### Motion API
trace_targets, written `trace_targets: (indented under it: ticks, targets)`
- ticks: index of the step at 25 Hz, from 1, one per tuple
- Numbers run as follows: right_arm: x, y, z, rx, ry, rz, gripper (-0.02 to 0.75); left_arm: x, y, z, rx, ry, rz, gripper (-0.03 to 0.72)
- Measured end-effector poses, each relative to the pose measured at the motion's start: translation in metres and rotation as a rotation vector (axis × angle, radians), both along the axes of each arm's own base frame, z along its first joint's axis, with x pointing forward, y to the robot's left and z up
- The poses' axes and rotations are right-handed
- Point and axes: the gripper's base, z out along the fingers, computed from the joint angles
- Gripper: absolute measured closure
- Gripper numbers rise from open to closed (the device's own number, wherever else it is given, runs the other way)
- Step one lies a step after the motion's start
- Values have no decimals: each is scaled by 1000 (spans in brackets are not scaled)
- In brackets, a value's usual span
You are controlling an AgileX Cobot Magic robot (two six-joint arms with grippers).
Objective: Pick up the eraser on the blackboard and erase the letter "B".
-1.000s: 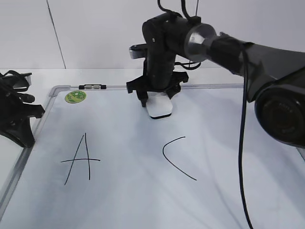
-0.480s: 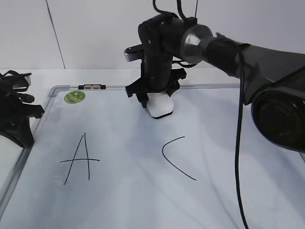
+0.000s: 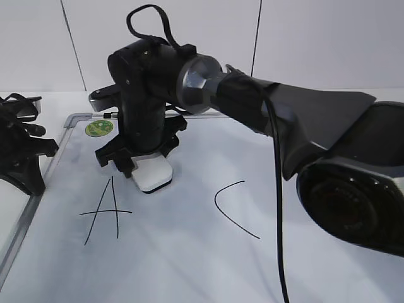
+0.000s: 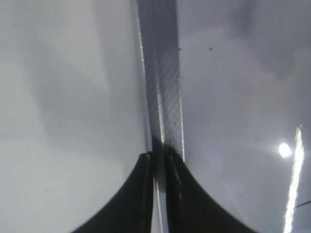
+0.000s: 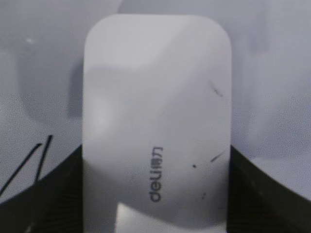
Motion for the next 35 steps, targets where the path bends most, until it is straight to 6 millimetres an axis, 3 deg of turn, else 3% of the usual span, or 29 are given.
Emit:
trace_targets:
  ticks: [8, 14, 18, 24, 27, 35]
  targets:
    - [-7, 10, -1, 17, -1, 22, 190, 0, 0, 0, 3, 2, -3, 669]
    - [4, -2, -6, 32, 28, -19, 190, 0, 0, 0, 3, 2, -3, 669]
    - [22, -22, -5, 71, 51, -97, 190, 0, 0, 0, 0, 0, 0, 669]
    - [65, -81, -5, 63, 34, -248, 190, 0, 0, 0, -2, -2, 2, 669]
    - [76, -100, -5, 60, 30, -289, 190, 0, 0, 0, -2, -2, 2, 669]
    - [78, -105, 2, 60, 14, -280, 190, 0, 0, 0, -2, -2, 2, 669]
